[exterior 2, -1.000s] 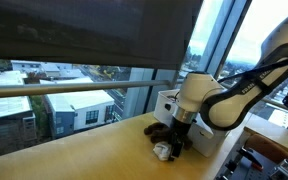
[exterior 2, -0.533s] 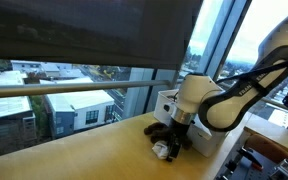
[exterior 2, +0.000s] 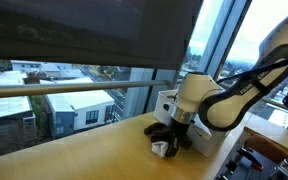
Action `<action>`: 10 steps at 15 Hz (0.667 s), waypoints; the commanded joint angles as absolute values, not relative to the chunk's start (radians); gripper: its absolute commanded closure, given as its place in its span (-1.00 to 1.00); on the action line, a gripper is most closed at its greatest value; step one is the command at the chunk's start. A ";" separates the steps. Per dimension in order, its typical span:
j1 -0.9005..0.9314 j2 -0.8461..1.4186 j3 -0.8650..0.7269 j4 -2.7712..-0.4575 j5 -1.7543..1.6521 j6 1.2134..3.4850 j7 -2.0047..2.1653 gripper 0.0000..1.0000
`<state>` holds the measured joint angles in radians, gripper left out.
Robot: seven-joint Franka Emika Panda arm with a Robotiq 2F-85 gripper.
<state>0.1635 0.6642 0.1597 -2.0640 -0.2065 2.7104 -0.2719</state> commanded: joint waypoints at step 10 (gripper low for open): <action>0.136 0.476 0.156 -2.178 -0.211 2.701 -0.265 0.95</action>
<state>0.1452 0.5987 0.1574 -2.1098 -0.2067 2.7113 -0.2719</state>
